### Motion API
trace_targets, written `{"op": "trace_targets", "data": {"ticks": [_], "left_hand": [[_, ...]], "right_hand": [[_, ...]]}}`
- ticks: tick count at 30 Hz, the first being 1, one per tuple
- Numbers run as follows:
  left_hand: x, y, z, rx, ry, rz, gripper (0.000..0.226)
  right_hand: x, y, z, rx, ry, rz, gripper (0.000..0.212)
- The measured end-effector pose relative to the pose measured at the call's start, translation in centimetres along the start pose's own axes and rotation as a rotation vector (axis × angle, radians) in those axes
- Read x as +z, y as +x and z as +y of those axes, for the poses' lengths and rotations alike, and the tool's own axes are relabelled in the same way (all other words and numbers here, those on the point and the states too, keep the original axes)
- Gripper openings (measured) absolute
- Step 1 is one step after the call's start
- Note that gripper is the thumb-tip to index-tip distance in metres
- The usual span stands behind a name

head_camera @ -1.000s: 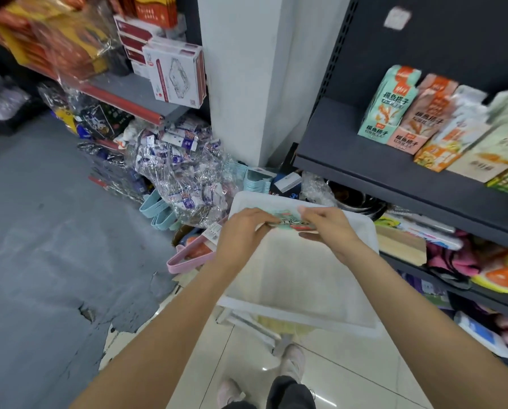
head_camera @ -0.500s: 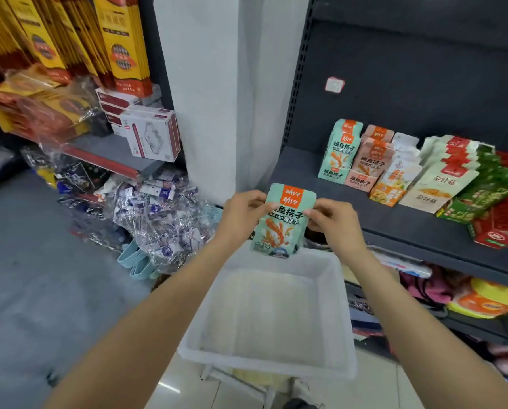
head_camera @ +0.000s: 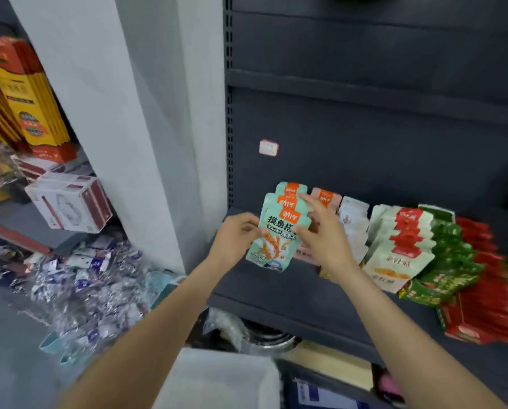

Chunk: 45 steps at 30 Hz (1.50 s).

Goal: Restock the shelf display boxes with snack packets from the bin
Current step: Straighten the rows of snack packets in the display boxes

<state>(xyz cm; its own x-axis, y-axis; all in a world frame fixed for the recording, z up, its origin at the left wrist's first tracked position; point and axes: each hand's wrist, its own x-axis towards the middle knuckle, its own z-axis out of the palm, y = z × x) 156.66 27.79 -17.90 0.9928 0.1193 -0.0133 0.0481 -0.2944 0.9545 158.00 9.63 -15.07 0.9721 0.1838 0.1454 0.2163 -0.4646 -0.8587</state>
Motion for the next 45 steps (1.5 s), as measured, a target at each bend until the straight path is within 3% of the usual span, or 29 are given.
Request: {"op": "trace_targets", "data": {"ticks": [6, 10, 16, 24, 28, 32, 39, 45], "left_hand": [[2.9, 7.9, 1.1, 0.065, 0.149, 0.030, 0.019], [3.5, 11.1, -0.2, 0.039, 0.230, 0.011, 0.010], [3.9, 12.6, -1.0, 0.035, 0.252, 0.124, 0.007], [4.4, 12.4, -2.4, -0.042, 0.341, 0.058, 0.012], [4.3, 11.8, -2.3, 0.064, 0.374, 0.082, 0.032], [4.4, 11.7, -1.4, 0.198, 0.462, 0.094, 0.032], [4.4, 11.2, -2.1, 0.216, 0.888, -0.009, 0.038], [4.6, 9.5, -0.9, 0.192, 0.925, -0.054, 0.050]], "right_hand": [[-2.1, 7.6, 2.4, -0.104, -0.152, 0.033, 0.025], [-1.5, 10.9, 4.4, -0.104, -0.274, 0.032, 0.022], [-0.6, 13.6, 5.9, -0.144, -0.337, 0.025, 0.014], [-0.5, 13.7, 6.7, -0.168, -0.552, -0.051, 0.017], [-0.2, 13.4, 6.7, -0.127, -0.611, -0.177, 0.026], [0.0, 13.0, 6.6, -0.091, -0.537, -0.126, 0.026], [0.4, 12.7, 6.4, -0.093, -0.620, -0.174, 0.025], [0.0, 10.7, 5.8, -0.086, -0.517, -0.093, 0.033]]}}
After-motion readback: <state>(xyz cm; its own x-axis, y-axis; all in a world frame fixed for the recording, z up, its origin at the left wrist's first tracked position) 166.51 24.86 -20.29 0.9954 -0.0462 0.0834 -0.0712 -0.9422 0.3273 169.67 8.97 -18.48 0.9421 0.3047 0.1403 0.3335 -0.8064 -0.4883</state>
